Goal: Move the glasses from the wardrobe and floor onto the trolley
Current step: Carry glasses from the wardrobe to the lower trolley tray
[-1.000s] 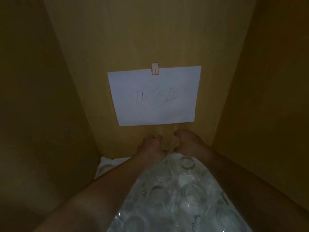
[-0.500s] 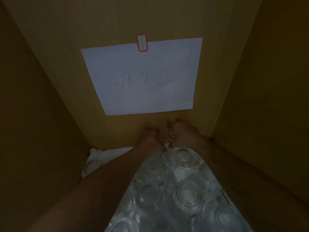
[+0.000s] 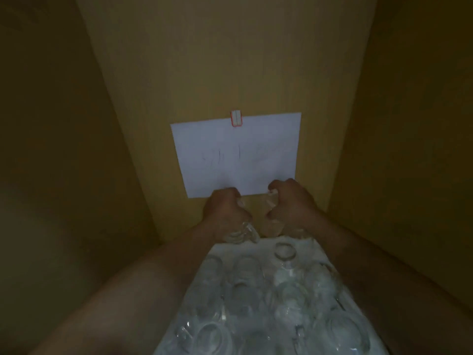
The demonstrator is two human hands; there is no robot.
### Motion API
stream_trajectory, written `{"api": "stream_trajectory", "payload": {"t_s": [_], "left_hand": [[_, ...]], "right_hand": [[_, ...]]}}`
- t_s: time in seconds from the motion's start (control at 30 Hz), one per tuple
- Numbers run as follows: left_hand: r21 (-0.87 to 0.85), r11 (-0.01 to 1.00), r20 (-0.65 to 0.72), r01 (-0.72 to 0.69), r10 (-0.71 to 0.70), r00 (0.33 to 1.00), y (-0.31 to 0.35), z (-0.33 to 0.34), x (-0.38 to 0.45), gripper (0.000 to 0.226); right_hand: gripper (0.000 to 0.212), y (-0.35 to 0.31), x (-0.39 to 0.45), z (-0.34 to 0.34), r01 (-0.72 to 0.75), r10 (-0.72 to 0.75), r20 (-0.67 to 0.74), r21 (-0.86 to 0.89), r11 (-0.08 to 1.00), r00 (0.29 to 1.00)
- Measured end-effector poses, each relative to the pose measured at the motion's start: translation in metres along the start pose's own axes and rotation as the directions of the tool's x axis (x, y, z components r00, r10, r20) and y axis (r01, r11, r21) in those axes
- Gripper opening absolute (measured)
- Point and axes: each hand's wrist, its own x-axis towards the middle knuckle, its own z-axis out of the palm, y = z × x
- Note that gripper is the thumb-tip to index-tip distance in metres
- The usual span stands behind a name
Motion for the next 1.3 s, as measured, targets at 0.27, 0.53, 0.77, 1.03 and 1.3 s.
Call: {"api": "stream_trajectory", "payload": {"t_s": [0.27, 0.53, 0.77, 1.03, 1.3], "left_hand": [[-0.322, 0.947, -0.289, 0.01, -0.108, 0.951, 0.024, -0.075, -0.058, 0.067], [-0.968, 0.211, 0.062, 0.138, -0.33, 0.942, 0.03, -0.1, -0.123, 0.062], [-0.869, -0.274, 0.417, 0.412, 0.04, 0.908, 0.028, -0.109, -0.176, 0.045], [-0.723, -0.495, 0.405, 0.482, 0.261, 0.876, 0.037, -0.1, -0.237, 0.066], [-0.782, -0.339, 0.424, 0.523, 0.326, 0.845, 0.07, -0.079, -0.281, 0.064]], "right_hand": [[0.083, -0.027, -0.067, -0.043, -0.051, 0.256, -0.467, 0.407, 0.912, 0.846], [0.06, -0.05, -0.142, -0.045, 0.008, 0.595, -0.433, 0.813, 0.583, 0.677], [0.084, -0.06, -0.203, -0.033, 0.128, 0.617, -0.409, 0.885, 0.447, 0.673], [0.087, -0.078, -0.292, -0.03, 0.151, 0.605, -0.508, 0.827, 0.542, 0.613], [0.093, -0.078, -0.375, -0.037, 0.213, 0.53, -0.681, 0.693, 0.689, 0.505]]}}
